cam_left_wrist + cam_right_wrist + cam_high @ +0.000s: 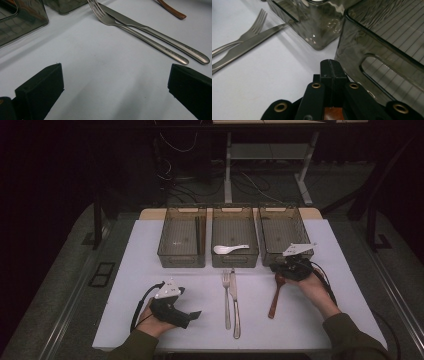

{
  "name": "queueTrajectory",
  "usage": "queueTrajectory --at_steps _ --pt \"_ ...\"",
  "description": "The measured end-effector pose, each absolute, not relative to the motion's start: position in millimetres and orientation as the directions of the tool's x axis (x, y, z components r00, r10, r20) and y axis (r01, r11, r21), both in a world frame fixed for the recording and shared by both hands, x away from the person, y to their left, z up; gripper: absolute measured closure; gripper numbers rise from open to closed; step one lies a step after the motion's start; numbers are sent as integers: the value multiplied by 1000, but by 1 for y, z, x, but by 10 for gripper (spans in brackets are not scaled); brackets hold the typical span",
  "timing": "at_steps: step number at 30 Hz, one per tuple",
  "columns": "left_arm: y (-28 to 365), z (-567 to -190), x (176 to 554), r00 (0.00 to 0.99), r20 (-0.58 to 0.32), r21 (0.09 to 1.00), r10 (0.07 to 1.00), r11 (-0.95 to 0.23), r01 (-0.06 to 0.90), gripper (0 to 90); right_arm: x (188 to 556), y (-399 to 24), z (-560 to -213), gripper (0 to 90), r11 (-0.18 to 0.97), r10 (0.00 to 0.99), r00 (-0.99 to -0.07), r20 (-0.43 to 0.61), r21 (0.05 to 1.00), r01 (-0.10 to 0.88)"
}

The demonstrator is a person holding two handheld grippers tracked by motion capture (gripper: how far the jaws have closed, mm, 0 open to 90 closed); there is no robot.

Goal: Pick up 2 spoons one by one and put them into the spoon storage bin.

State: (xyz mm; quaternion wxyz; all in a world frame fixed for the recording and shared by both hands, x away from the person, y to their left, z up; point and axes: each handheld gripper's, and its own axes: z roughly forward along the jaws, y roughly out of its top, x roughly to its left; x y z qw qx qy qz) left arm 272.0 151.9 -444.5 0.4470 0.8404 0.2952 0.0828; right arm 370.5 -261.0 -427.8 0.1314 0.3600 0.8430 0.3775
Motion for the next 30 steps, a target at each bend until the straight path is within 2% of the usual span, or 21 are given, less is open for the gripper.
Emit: queueTrajectory --at_steps 12,30 --pt "153 -445 272 810 -123 802 573 -424 422 4 383 -265 -441 895 478 731 -682 39 683 551" --pt "154 -445 272 806 -127 802 578 -418 426 4 377 -277 -445 896 519 746 -666 -10 634 573"
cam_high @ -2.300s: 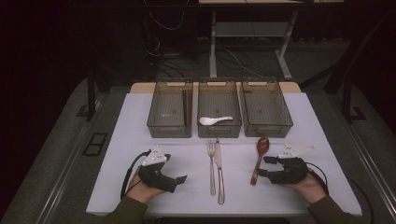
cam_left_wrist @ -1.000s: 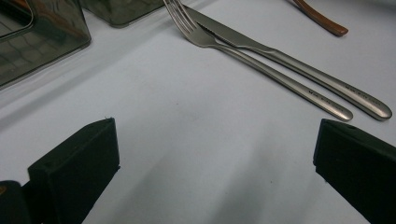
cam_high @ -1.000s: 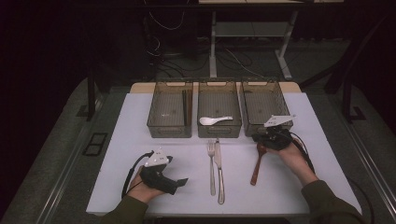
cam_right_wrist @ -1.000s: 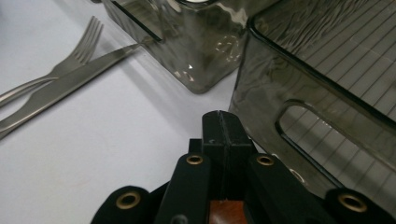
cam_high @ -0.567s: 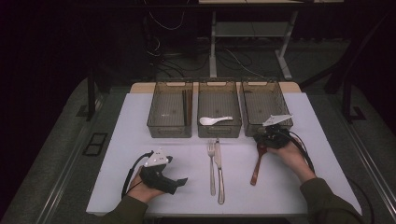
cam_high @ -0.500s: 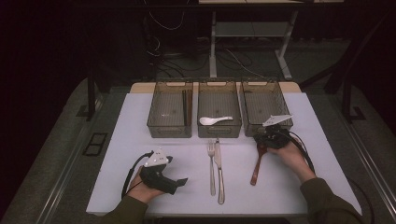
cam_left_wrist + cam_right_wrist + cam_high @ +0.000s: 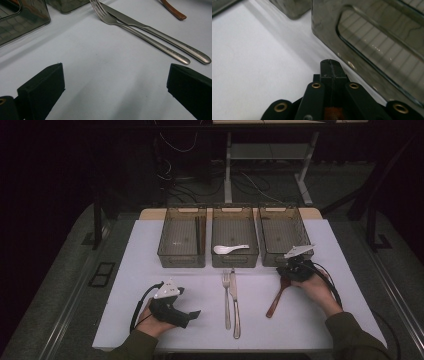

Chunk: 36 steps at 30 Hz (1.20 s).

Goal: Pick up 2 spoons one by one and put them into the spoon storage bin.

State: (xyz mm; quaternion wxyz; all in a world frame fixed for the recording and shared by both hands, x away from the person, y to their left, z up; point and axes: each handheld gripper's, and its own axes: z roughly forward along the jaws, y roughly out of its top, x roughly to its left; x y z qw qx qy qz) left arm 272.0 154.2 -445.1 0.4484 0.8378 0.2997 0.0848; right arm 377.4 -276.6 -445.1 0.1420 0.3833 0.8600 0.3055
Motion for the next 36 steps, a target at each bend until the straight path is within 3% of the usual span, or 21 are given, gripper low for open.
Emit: queueTrajectory --at_steps 30,36 --pt "152 -445 272 807 -128 799 576 -422 428 4 305 -340 -437 891 510 756 -653 41 590 627" --pt "152 -445 272 806 -129 800 577 -419 429 4 300 -351 -425 644 469 736 -670 93 644 604"
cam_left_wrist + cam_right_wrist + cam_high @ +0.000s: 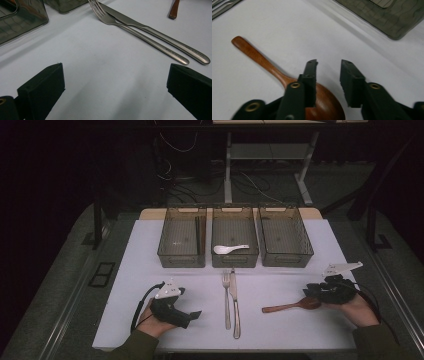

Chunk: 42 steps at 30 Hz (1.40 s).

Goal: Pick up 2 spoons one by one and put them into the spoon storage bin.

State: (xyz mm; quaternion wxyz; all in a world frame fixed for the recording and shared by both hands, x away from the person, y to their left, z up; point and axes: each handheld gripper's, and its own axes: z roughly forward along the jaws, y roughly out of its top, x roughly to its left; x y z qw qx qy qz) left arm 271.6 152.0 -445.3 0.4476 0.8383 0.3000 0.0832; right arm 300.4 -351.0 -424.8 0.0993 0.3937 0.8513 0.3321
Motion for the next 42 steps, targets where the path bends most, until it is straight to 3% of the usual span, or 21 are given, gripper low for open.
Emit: queueTrajectory --at_steps 6,12,18,28,42 --pt "152 -445 271 807 -129 801 576 -420 427 4 290 -359 -434 470 506 727 -683 77 612 608" --pt "151 -445 271 809 -129 798 573 -424 427 4 283 -365 -440 448 529 699 -708 98 595 605" --pt "150 -446 271 811 -127 797 572 -428 427 4 276 -368 -442 524 551 655 -748 112 607 573" --pt "149 -446 271 813 -127 795 567 -432 426 4 276 -369 -442 784 575 594 -791 148 610 545" --pt "148 -447 272 814 -129 792 566 -435 429 4 285 -363 -430 800 520 582 -796 165 677 521"
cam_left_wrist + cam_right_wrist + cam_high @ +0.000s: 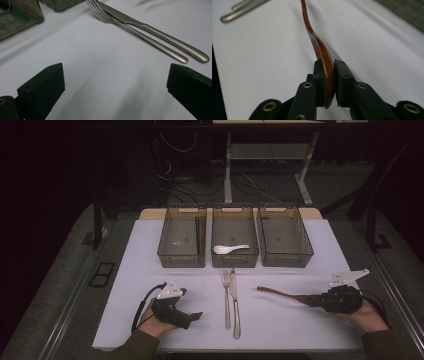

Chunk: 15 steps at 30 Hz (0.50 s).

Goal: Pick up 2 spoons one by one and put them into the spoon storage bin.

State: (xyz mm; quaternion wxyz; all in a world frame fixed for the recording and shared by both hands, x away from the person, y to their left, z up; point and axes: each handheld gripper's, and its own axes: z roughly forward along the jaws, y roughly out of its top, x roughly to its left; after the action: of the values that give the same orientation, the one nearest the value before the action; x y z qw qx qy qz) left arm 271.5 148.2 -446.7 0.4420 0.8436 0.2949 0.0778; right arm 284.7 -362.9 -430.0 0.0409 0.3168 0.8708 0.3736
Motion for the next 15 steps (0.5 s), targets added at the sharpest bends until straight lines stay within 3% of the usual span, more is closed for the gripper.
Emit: queueTrajectory --at_steps 15 --pt "148 -447 271 820 -126 791 559 -442 423 4 308 -345 -395 800 442 626 -767 141 746 498"
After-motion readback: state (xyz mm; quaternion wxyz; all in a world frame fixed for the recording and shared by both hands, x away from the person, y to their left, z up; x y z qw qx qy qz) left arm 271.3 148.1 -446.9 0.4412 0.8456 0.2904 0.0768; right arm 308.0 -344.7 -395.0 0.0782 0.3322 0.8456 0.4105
